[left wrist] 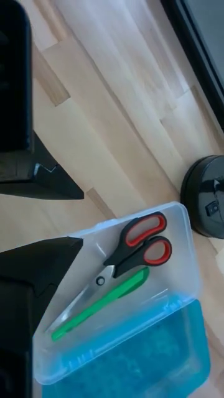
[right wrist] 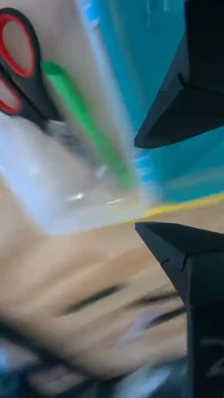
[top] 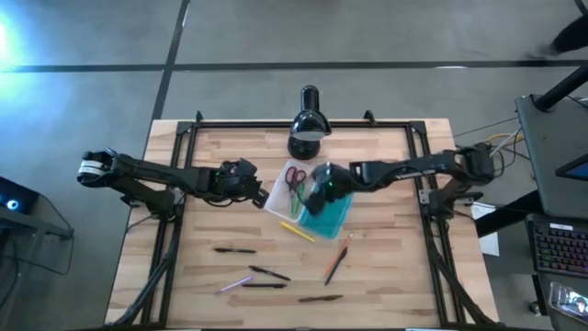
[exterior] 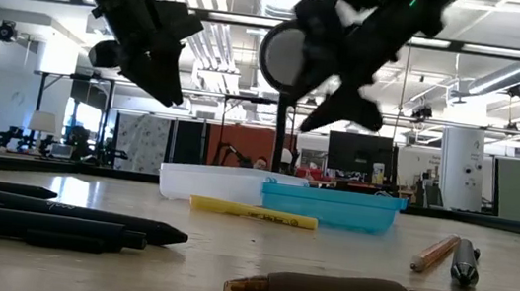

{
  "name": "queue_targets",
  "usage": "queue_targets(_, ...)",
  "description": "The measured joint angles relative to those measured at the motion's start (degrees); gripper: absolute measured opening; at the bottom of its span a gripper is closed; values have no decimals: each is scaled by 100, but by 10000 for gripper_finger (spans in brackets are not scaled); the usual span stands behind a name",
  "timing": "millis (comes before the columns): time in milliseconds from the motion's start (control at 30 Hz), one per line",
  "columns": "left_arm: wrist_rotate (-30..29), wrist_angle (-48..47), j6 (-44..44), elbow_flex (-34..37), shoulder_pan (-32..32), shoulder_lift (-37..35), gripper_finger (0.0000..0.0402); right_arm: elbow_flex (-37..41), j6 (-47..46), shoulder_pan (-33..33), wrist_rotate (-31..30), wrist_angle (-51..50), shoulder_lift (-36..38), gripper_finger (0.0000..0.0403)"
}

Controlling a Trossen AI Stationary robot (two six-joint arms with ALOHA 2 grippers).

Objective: Pick & place school supplies into a supply box
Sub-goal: Put the orange pencil into the supply box

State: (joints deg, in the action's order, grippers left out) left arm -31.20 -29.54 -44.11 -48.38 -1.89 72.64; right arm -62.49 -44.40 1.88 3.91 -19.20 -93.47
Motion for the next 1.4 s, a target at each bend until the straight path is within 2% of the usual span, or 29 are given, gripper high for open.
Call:
queue_targets(133,0,7,304,9,0,0,92,-337,1656,-432,17,-1975,239,179)
queue_targets(233,0,33,498,43,0,0,92,-538,2029,-706,-78,-3151,314,169)
queue_targets(333,-7,56,550,105,-2,0,92,-541,2413,-987,-114,-3624,332,164)
queue_targets(700,65,84,257,338,-20,0,92,-18,4095,-1860,-42,-3446,112,157)
queue_targets(1100,67,201,157,354,-20,0,92,116,5025,-1878,-108,-2951,-552,139)
queue_targets(1400,67,217,12,354,-17,0,92,172,5696,-1874,-452,-2704,-971,154)
